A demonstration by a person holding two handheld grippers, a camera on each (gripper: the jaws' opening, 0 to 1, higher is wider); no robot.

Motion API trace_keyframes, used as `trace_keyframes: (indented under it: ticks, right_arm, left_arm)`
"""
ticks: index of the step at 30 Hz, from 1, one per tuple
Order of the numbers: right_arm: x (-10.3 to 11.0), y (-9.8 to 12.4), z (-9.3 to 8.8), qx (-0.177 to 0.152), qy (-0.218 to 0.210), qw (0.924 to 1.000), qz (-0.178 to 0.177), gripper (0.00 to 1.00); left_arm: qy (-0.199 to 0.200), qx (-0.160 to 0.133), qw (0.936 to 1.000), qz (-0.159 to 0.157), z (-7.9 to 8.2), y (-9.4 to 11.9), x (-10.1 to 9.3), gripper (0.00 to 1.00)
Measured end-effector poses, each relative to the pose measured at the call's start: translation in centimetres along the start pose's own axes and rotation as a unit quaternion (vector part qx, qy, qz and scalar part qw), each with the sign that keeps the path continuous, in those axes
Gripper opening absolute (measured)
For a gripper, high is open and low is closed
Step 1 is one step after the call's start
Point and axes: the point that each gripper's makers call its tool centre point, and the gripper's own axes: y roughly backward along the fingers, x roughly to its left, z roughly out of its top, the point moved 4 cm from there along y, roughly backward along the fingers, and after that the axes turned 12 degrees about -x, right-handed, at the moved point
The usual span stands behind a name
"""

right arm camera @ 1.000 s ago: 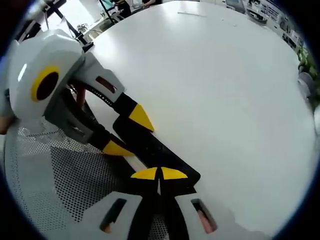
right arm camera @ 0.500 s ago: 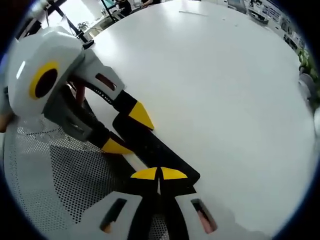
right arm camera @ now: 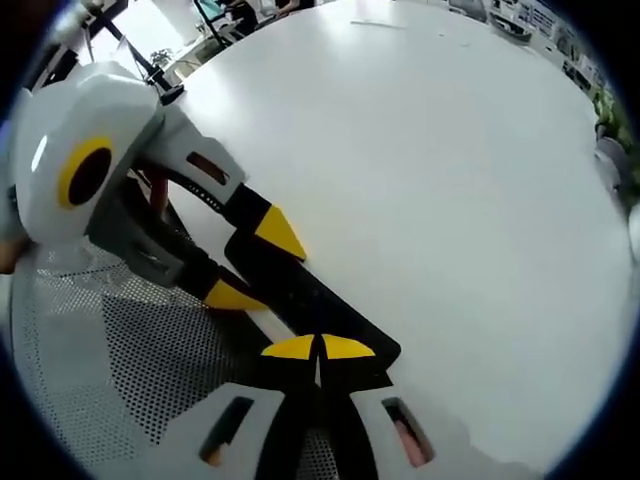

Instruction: Press the specified remote control buttons in sequence, fully releasing each button before pressing the next.

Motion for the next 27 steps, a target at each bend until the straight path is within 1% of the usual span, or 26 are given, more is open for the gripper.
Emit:
trace_keyframes:
  ticks: [3,6,12,18,23,25,27]
  right_arm:
    - [-0.04,-0.02,-0.01,-0.001,-0.006,1.0,0.002,0.0]
    - [0.07,-0.04,-0.01,-0.003,0.01,0.9999,0.002,0.0]
    - [0.01,-0.01,-0.01,-0.002,0.012,0.9999,0.004,0.0]
    - [0.28,-0.01,0.04,0.003,0.046,0.9989,0.003,0.0]
    - [0.03,0.09,0.06,0.006,0.044,0.999,0.005,0.0]
    - [-0.44,0.25,0.51,-0.008,0.089,0.9959,-0.011,0.0]
    - [-0.34,0.37,0.77,-0.019,0.112,0.9935,-0.014,0.0]
  left_arm:
    - [0.001,-0.001,1.0,0.001,-0.02,0.01,0.02,0.25]
    - [0.003,-0.003,1.0,0.002,-0.01,0.02,0.01,0.25]
    - [0.005,-0.003,1.0,0.007,0.02,0.0,-0.03,0.25]
    - [0.014,-0.01,0.9997,0.02,0.03,-0.02,-0.14,0.25]
    - [0.018,-0.012,0.9994,0.026,0.01,-0.03,-0.2,0.25]
    - [0.018,-0.013,0.9994,0.026,0.01,-0.03,-0.22,0.25]
    - [0.018,-0.013,0.9994,0.026,-0.01,-0.06,-0.2,0.25]
